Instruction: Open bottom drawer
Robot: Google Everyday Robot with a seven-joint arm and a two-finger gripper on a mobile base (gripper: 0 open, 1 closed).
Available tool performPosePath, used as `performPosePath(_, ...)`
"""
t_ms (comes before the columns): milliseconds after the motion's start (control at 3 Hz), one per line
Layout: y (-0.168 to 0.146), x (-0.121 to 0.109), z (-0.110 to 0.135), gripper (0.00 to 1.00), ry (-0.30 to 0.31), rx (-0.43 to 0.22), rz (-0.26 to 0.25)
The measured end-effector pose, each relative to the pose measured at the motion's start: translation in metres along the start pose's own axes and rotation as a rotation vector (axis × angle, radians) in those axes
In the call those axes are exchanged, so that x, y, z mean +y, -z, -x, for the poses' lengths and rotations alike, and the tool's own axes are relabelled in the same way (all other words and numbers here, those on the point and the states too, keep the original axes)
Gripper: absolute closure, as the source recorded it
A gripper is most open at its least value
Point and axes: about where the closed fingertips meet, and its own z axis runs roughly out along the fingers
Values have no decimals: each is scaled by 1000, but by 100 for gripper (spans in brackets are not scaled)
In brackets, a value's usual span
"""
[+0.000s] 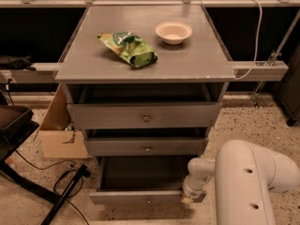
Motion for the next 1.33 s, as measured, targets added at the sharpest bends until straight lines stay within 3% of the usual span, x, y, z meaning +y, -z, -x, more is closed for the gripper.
performPosePath(1000, 0, 0, 0, 12, 0, 0, 0)
performPosePath(1333, 0, 0, 0, 0, 0, 0, 0)
